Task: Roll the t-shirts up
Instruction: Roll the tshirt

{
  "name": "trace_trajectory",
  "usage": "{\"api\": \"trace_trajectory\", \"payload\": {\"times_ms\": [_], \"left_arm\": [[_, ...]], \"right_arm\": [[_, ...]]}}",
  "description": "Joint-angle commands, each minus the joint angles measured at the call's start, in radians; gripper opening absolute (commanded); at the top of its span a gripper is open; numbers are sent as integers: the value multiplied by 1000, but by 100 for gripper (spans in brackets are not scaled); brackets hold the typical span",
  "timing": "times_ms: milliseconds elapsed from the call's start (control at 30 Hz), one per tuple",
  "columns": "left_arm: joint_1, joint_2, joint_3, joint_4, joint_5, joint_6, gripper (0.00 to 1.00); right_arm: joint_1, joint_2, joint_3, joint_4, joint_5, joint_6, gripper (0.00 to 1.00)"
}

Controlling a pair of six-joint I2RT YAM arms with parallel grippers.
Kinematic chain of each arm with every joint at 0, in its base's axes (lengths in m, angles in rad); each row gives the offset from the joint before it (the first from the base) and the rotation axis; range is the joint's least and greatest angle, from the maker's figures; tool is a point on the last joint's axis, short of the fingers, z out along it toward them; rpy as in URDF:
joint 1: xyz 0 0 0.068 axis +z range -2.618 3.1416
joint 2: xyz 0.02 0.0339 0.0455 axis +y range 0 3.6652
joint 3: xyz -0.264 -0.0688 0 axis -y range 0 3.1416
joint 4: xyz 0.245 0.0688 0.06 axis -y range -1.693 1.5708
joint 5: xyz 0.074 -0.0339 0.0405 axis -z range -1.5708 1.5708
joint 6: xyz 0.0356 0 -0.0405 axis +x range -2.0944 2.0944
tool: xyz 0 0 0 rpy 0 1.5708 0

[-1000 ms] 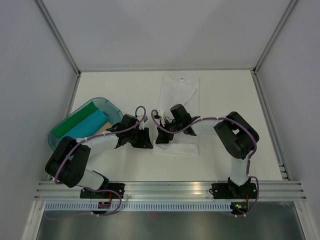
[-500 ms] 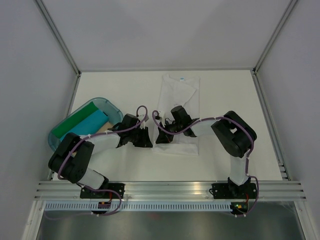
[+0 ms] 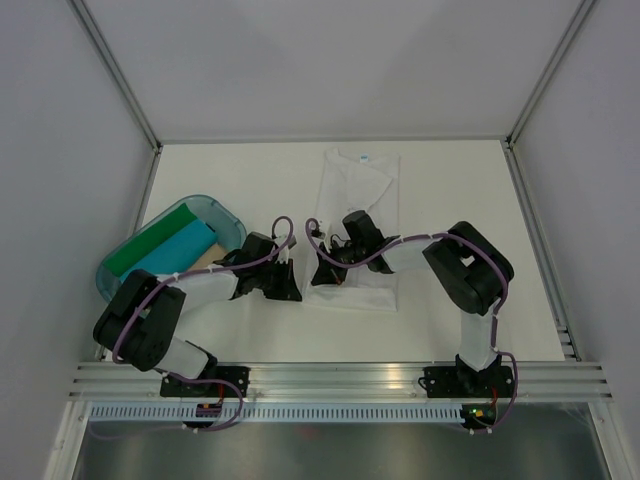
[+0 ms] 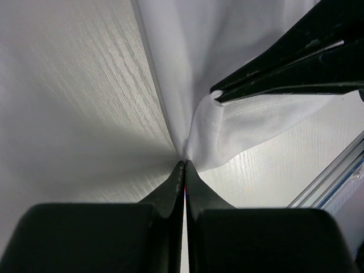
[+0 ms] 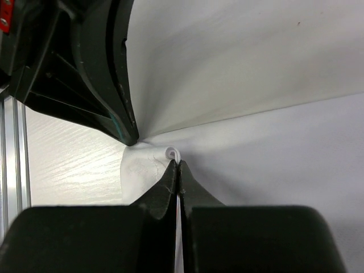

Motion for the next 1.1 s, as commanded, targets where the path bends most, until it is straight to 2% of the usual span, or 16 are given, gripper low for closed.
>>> {"api": "trace_trajectory", "payload": {"times_ms": [0,300,433,567,733,767,833,900,967,1000,1033,1067], "left_arm": [[0,-25,-28,-30,1,12,2],[0,-33,-42,-28,-1,11,2],[-1,-48,-19,-34,30,48,2],[-9,-94,52,-104,93,113,6],[-61,-225,116,-169,128,371,24],[-72,-248,119,-175,119,432,27],[-99,-292,121,-186,102,569,38],[-128,-297,119,-198,96,715,44],[-185,-285,109,-203,55,828,51],[-222,-262,95,-192,11,951,53],[-230,-248,84,-179,-7,1001,54],[-236,-236,75,-163,-16,1047,55]], "right_arm": [[-20,12,14,67,-20,14,0],[-20,27,20,49,-24,13,1],[-17,55,68,15,-35,17,22],[-17,37,120,-13,-24,25,30],[-41,-18,288,-128,-4,16,36],[-53,-32,295,-137,-4,16,43],[-98,-93,278,-151,5,16,43],[-138,-146,261,-196,19,4,43],[-202,-239,231,-262,52,-70,43],[-234,-315,195,-334,80,-166,43],[-244,-356,172,-368,109,-167,43],[-250,-397,145,-402,138,-268,44]]}}
